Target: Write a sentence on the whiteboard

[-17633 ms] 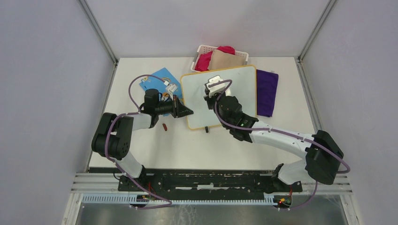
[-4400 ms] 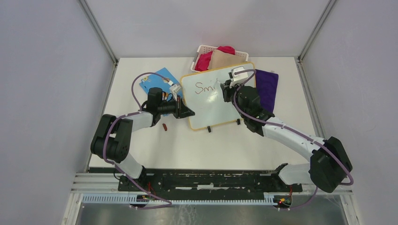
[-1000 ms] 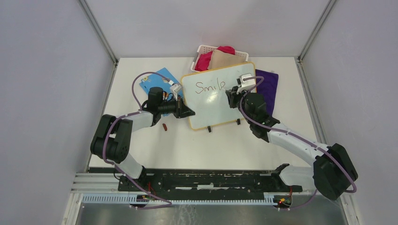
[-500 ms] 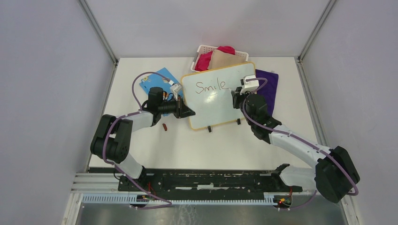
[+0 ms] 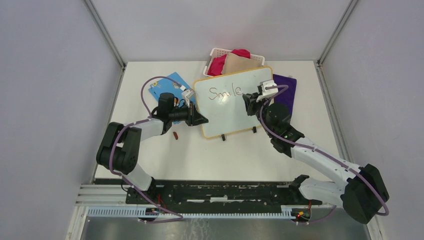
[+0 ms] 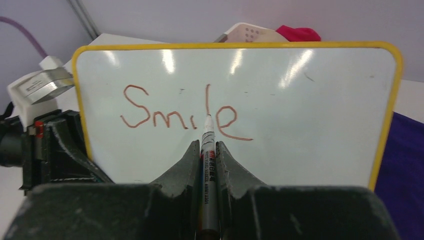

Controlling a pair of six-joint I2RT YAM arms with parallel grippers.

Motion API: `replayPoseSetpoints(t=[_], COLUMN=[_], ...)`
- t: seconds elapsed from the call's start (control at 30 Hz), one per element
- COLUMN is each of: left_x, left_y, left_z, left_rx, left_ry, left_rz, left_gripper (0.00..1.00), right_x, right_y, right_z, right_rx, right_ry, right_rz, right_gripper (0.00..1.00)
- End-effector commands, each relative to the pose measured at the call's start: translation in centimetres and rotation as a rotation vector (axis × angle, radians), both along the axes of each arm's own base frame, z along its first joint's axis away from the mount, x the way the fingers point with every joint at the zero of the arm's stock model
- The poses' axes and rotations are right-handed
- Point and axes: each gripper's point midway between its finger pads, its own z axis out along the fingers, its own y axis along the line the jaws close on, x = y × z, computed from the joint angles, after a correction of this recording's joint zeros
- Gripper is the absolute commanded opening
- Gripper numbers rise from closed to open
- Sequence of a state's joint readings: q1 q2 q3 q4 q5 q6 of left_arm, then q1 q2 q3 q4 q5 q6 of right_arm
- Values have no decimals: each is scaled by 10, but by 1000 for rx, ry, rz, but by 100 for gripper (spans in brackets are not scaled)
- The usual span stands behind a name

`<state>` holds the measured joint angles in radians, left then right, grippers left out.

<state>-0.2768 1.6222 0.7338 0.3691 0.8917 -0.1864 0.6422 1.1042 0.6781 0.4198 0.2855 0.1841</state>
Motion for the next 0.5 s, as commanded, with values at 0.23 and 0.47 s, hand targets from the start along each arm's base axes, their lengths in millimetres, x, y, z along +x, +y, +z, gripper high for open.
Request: replayPoseSetpoints(t=[0.23, 0.47], left_x=[-1, -1], left_y=[4, 4], left_z=[-17, -17], left_rx=[93, 93], left_ry=[-18, -20], left_rz=[9, 8], left_gripper=[2, 2], right_x=[-3, 9], right_y=[62, 56], right_z=[39, 32], right_rx=[4, -11], right_ry=[-76, -46], right_rz=[147, 75], right_gripper=[0, 0])
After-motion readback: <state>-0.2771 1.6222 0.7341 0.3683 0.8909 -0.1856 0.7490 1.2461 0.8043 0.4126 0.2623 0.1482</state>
